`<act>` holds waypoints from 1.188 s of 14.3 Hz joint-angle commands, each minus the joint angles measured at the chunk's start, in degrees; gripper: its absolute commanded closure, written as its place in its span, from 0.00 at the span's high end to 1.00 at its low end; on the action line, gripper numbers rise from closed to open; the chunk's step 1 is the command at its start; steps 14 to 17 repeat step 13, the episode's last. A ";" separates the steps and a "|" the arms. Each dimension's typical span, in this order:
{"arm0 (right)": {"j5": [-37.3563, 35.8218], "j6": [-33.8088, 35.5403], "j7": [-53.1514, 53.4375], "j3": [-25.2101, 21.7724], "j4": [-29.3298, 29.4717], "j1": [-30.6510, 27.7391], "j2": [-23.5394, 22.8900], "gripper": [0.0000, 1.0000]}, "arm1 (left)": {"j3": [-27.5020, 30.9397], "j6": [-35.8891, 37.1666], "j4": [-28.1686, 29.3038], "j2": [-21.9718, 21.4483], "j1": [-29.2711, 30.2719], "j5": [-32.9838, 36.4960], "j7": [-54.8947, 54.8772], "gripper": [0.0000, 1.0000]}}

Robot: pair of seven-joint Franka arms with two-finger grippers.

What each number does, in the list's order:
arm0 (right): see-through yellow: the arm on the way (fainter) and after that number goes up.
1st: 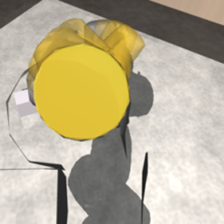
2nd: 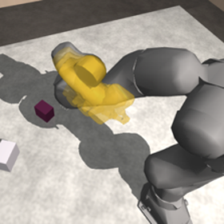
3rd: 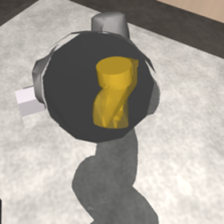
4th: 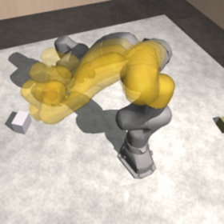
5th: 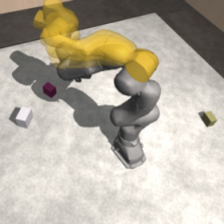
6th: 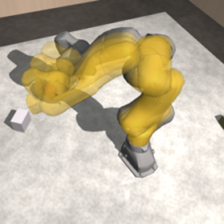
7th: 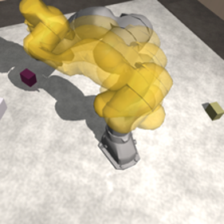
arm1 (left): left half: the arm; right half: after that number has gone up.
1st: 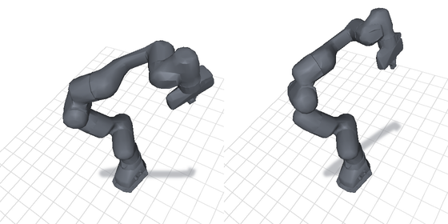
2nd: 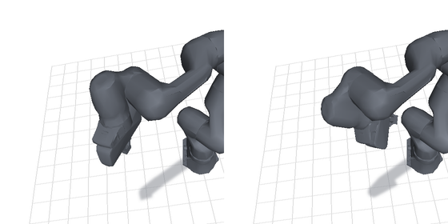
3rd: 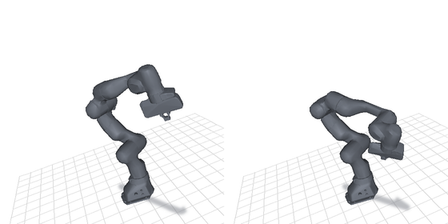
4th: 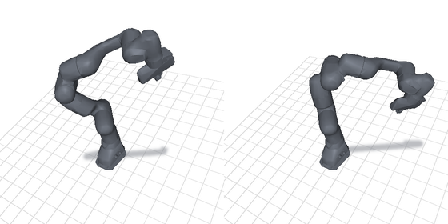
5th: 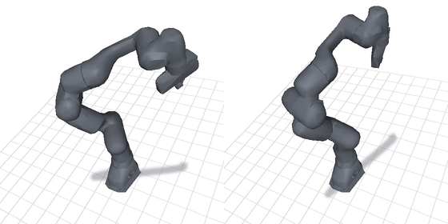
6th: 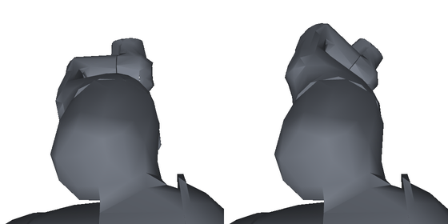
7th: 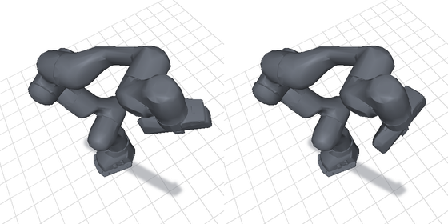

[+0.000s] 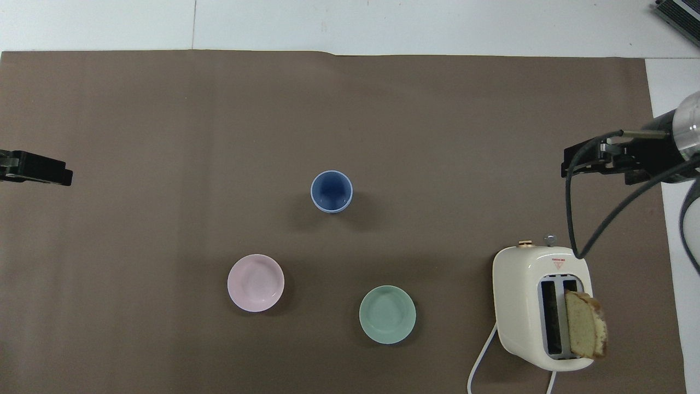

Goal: Stack blue cups with both arms

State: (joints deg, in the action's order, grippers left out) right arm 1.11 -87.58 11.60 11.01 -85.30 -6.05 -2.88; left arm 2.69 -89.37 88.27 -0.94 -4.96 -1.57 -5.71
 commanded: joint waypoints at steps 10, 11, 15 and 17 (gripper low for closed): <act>-0.41 -5.58 -4.13 0.06 -6.90 -1.42 2.62 1.00 | -0.05 -0.19 1.29 -1.26 0.48 -0.71 0.26 1.00; -0.41 -5.58 -4.04 0.06 -6.90 -1.42 2.62 1.00 | -0.05 -0.19 1.29 -1.26 0.48 -0.71 0.26 1.00; -0.41 -5.58 -3.95 0.06 -6.90 -1.42 2.71 1.00 | -0.05 -0.19 1.29 -1.26 0.48 -0.71 0.18 1.00; -0.41 -5.58 -3.95 0.06 -6.90 -1.42 2.71 1.00 | -0.05 -0.19 1.29 -1.26 0.48 -0.71 0.18 1.00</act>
